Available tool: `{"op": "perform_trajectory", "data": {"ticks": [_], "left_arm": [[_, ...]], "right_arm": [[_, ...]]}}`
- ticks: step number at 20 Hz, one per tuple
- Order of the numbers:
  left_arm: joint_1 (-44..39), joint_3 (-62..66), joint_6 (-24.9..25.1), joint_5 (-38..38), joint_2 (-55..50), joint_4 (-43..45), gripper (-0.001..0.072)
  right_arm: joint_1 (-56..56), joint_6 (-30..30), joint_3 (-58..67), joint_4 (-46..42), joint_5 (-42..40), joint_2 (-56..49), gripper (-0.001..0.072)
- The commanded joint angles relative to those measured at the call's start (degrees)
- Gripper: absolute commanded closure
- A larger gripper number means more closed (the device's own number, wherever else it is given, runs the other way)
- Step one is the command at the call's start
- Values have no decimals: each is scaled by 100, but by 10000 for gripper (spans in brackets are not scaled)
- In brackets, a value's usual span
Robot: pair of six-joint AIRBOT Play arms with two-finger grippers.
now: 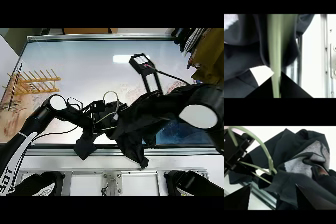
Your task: Fold the clothes and pants, and hang the long-sleeved shirts on hangers.
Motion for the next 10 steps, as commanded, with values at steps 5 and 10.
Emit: {"op": "perform_trajectory", "data": {"ticks": [5,10], "left_arm": [[2,-2,35,-50,-2,35,695],[2,-2,37,-52,-2,35,695]], "right_arm": [[-1237,-1681,4,1086,903,291,107],[-3198,-3451,0,3449,1250,111,107]]}}
